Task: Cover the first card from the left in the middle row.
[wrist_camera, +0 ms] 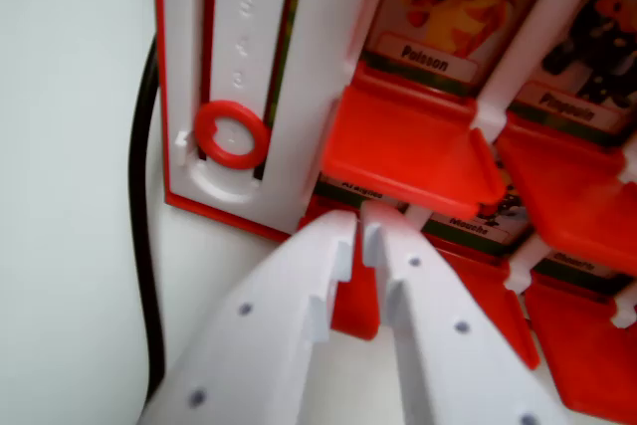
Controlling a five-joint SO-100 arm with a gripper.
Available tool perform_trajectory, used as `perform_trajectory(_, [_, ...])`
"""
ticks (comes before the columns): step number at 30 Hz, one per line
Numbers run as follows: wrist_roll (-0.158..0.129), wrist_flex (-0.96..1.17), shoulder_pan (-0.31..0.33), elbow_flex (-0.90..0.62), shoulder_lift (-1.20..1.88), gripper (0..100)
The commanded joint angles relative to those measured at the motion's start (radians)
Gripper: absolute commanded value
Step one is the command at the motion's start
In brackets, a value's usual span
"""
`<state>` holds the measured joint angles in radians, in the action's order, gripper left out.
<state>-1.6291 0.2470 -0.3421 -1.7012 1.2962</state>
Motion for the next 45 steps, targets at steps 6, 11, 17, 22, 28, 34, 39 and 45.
perform_trajectory(6, [-0.002,-0.032,0.011,0.158,-0.014,0])
perform_trajectory(11, [0.008,-0.041,0.018,0.187,-0.032,0])
perform_trajectory(17, [0.011,-0.055,0.035,0.216,-0.052,0])
perform_trajectory(22, [0.017,-0.058,0.040,0.242,-0.067,0])
perform_trajectory(28, [0.015,-0.060,0.035,0.244,-0.075,0])
perform_trajectory(34, [0.028,-0.087,0.021,0.239,-0.069,0])
perform_trajectory(39, [0.006,-0.071,0.015,0.166,-0.009,0])
perform_trajectory(45, [-0.011,-0.097,0.012,0.002,0.126,0])
